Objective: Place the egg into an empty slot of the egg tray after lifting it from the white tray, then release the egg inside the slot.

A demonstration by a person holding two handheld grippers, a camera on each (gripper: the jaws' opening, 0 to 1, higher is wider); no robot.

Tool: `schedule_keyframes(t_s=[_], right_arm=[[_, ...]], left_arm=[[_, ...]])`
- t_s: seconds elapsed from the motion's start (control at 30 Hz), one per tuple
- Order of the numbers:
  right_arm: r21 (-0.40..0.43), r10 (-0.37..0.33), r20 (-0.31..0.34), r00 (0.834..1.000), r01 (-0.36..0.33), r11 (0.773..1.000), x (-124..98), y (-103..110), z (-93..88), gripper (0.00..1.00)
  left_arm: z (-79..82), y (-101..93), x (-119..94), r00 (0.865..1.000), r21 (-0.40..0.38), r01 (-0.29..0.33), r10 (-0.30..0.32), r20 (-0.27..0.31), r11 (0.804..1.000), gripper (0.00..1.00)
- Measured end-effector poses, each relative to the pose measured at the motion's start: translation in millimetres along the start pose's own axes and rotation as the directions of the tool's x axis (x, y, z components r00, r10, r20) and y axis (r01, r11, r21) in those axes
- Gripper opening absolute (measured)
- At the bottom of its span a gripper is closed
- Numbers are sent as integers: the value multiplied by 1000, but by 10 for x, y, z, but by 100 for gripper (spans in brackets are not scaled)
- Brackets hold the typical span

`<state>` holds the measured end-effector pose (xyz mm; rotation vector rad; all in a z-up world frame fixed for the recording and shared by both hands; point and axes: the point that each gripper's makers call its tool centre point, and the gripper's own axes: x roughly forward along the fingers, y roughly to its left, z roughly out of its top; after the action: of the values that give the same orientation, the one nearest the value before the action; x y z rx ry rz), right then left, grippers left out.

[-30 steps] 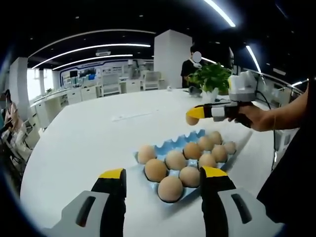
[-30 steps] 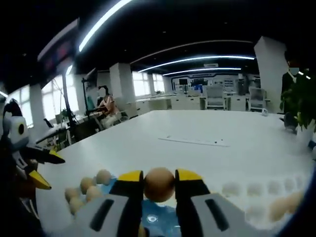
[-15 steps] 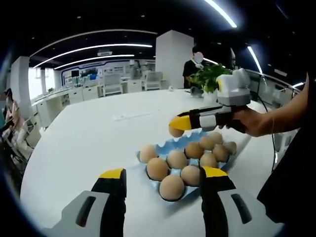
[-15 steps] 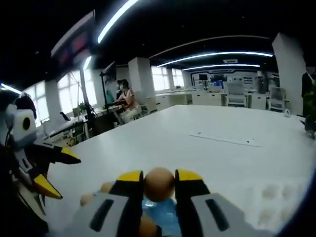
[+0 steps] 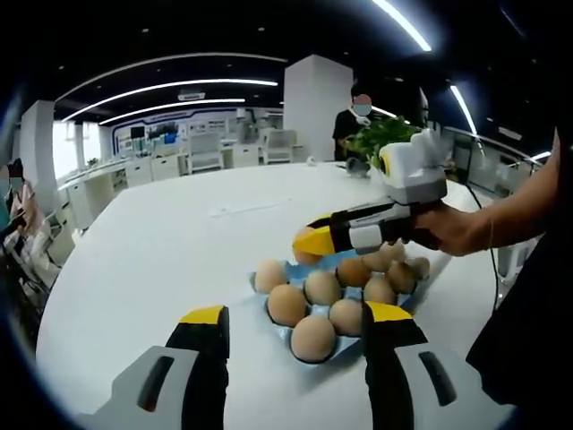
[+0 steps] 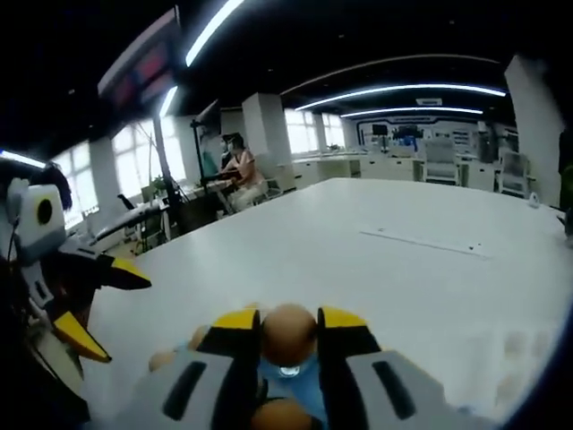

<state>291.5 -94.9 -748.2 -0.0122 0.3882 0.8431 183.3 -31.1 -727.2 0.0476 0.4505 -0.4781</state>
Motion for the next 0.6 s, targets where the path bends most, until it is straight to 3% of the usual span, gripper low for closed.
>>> schedule_keyframes(t_s=[0.6], right_arm=[[16,18,-52,998,-17,1000,21,-2,-136,24]], left_arm=[[-4,1,-1,1000,-1,-2,2,-4,1000,60]])
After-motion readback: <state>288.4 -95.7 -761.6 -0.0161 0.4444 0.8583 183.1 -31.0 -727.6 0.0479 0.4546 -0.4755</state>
